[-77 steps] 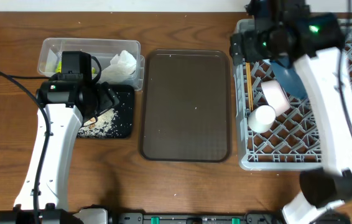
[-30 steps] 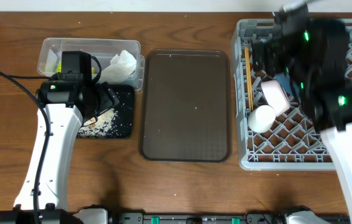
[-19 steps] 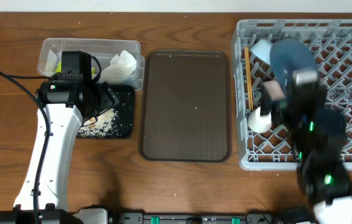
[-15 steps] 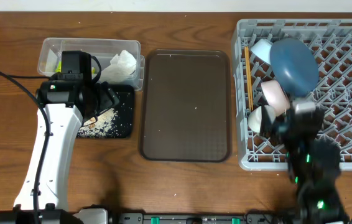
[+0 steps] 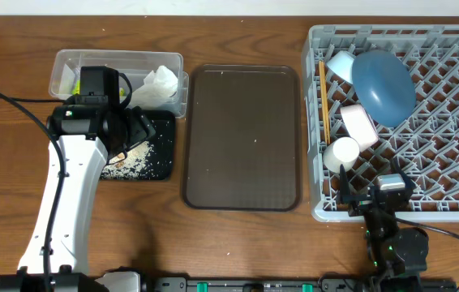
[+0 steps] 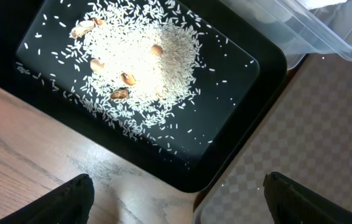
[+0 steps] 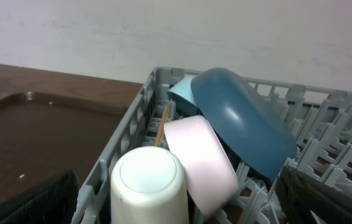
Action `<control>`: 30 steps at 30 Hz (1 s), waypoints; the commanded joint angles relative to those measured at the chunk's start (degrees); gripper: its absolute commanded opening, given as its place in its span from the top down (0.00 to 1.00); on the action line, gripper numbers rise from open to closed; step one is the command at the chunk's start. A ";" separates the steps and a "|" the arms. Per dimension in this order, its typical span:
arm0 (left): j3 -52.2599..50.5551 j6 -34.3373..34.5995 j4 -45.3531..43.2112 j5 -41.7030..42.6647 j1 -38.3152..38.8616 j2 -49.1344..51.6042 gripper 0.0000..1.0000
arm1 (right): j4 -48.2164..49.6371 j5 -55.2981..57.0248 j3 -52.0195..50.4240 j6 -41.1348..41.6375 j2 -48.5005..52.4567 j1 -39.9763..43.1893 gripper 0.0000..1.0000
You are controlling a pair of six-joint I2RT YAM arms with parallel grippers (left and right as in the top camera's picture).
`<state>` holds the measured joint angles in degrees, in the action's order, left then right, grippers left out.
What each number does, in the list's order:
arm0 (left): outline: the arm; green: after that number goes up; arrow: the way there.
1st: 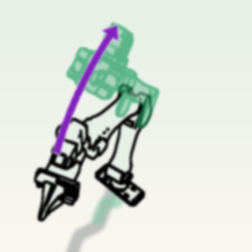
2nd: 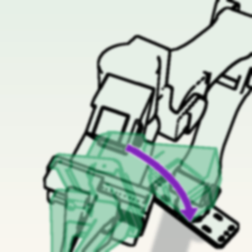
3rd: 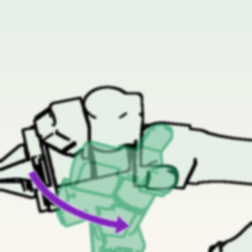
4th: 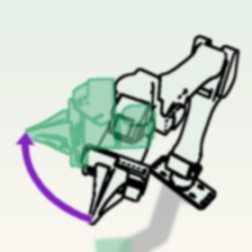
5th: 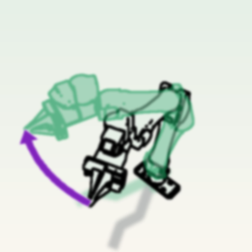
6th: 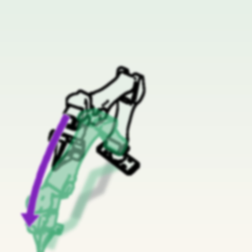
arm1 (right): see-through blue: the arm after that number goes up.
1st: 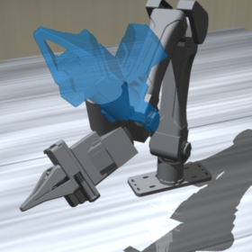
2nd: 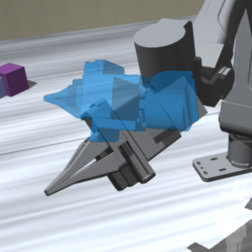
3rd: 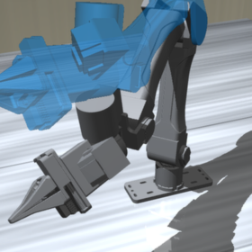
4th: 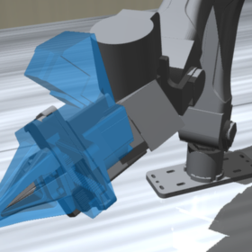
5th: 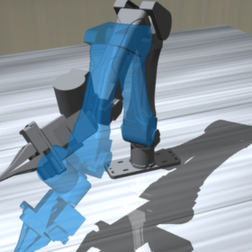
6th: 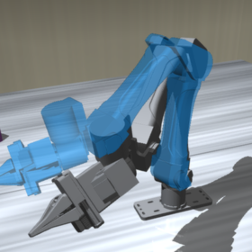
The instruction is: Sort waste into correct bins and load items into the dishwasher rack
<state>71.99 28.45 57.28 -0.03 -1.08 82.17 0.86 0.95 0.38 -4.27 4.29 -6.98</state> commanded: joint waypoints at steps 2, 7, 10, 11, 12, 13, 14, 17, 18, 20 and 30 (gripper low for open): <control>1.01 -0.35 0.33 -0.68 -0.24 -0.57 0.10 | -2.19 -0.39 -0.07 -0.68 -2.23 0.20 0.01; 1.01 -0.35 0.33 -0.66 -0.24 -0.57 0.10 | -4.79 -1.64 -0.07 -0.50 -4.02 0.04 0.01; 1.01 -0.35 0.33 -0.66 -0.24 -0.57 0.10 | -4.96 -1.70 -0.07 -0.50 -4.02 0.04 0.01; 1.01 -0.35 0.33 -0.68 -0.24 -0.57 0.10 | -4.96 -1.66 -0.07 -0.52 -4.02 0.04 0.01; 1.01 -0.35 0.33 -0.66 -0.24 -0.57 0.10 | -5.01 -1.66 -0.09 -0.52 -4.02 0.04 0.01; 1.01 -0.35 0.33 -0.66 -0.24 -0.57 0.10 | -5.01 -1.66 -0.07 -0.52 -4.02 0.04 0.01; 1.01 -0.35 0.33 -0.68 -0.24 -0.57 0.10 | -5.01 -1.66 -0.07 -0.50 -4.02 0.04 0.01; 1.01 -0.35 0.33 -0.68 -0.24 -0.57 0.10 | -4.98 -1.66 -0.07 -0.52 -4.00 0.04 0.01; 1.01 -0.35 0.31 -0.66 -0.24 -0.57 0.11 | -4.98 -1.64 -0.07 -0.50 -4.00 0.04 0.01; 1.01 -0.35 0.33 -0.68 -0.24 -0.57 0.10 | -4.98 -1.64 -0.07 -0.52 -4.00 0.04 0.01; 1.01 -0.35 0.33 -0.66 -0.24 -0.57 0.10 | -4.98 -1.64 -0.07 -0.52 -4.00 0.04 0.01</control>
<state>71.99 28.45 57.25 -0.01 -1.08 82.17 -3.90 -0.25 0.38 -4.27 0.84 -6.98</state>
